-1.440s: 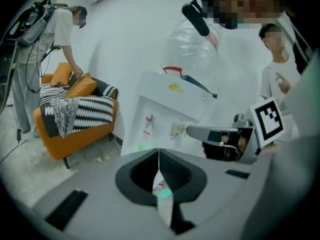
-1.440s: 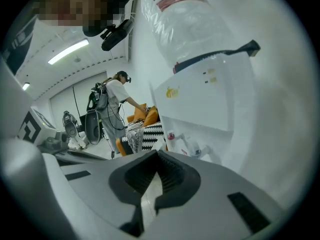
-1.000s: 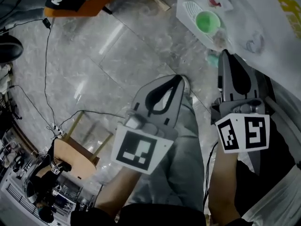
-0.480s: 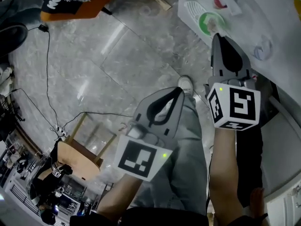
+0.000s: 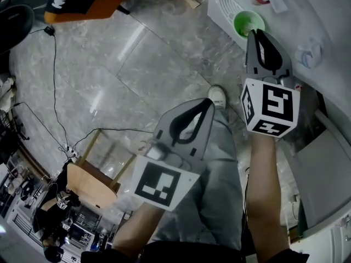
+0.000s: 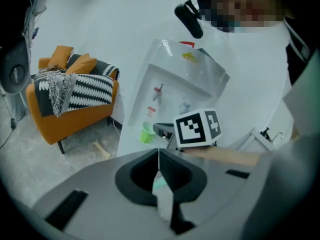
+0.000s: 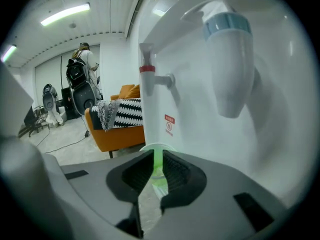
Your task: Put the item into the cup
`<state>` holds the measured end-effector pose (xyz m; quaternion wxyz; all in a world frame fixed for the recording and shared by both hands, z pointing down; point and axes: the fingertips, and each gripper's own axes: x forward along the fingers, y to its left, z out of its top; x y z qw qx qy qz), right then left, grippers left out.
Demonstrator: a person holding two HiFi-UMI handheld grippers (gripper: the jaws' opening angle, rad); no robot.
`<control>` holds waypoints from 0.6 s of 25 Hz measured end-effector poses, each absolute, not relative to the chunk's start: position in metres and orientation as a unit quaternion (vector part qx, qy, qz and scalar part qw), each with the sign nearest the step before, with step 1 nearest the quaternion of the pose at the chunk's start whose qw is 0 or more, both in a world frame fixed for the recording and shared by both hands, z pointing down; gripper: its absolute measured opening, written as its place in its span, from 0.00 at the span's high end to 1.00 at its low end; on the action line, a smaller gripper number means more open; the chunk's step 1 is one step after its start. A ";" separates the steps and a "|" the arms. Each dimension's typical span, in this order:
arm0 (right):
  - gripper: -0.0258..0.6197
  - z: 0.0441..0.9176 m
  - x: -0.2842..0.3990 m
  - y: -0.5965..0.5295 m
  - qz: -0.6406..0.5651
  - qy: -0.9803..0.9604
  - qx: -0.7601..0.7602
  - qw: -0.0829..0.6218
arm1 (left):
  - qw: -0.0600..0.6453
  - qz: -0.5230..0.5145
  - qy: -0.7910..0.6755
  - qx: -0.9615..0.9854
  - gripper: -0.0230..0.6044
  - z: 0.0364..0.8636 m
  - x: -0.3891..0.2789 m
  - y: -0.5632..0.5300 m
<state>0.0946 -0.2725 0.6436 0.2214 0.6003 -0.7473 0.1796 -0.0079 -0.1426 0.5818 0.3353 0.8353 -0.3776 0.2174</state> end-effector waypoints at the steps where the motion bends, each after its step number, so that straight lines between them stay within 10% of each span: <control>1: 0.85 0.643 0.094 -0.273 0.179 -0.748 0.600 0.222 | 0.337 0.217 -0.378 0.835 0.94 0.582 -0.008 -0.142; 15: 0.87 0.610 0.089 -0.238 0.149 -0.773 0.584 0.200 | 0.334 0.219 -0.387 0.831 0.94 0.584 -0.013 -0.144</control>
